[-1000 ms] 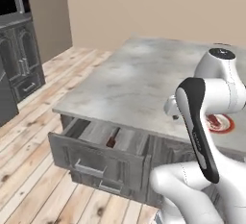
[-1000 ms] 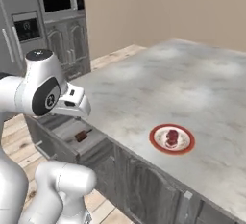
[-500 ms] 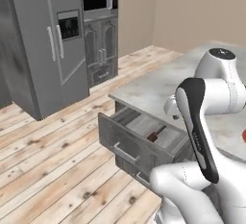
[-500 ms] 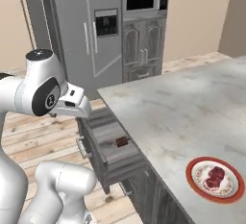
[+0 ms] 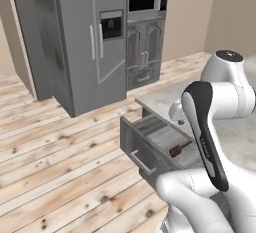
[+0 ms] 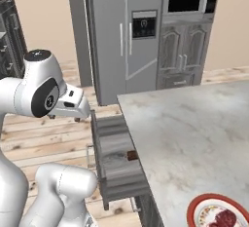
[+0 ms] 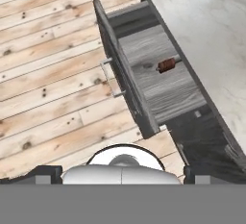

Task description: Pick up the knife from the drawer and place it on the cutting board. Then place the meat from the plate to the cutting board.

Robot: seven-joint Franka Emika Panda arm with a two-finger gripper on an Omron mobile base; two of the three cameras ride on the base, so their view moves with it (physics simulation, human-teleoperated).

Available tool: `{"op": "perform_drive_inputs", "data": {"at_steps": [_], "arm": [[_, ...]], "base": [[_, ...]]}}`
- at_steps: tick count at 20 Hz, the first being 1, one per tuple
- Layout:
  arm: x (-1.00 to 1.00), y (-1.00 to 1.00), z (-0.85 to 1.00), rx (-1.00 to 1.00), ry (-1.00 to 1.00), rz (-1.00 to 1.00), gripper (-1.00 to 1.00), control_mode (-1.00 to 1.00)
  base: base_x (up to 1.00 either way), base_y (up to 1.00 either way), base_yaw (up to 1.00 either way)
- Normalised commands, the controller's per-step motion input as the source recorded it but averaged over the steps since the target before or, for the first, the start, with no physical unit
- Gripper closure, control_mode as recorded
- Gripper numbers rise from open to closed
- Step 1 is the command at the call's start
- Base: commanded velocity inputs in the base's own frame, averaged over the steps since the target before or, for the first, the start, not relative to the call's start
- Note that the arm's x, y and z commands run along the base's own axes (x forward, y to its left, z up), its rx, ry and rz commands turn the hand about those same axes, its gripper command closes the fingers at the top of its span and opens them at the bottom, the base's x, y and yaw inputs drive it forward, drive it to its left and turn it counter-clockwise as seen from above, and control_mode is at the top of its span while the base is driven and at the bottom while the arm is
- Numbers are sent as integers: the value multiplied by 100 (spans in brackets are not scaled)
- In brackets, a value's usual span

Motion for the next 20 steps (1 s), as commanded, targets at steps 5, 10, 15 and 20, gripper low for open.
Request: {"op": "perform_drive_inputs", "data": {"at_steps": [5,10,15,20], "arm": [[0,0,0,0,0,0,-100,100],[0,0,0,0,0,0,-100,100],[0,0,0,0,0,0,-100,100],[0,0,0,0,0,0,-100,100]], "base": [[30,-38,15],[-11,-8,0],[-38,-24,0],[-25,-31,11]]}}
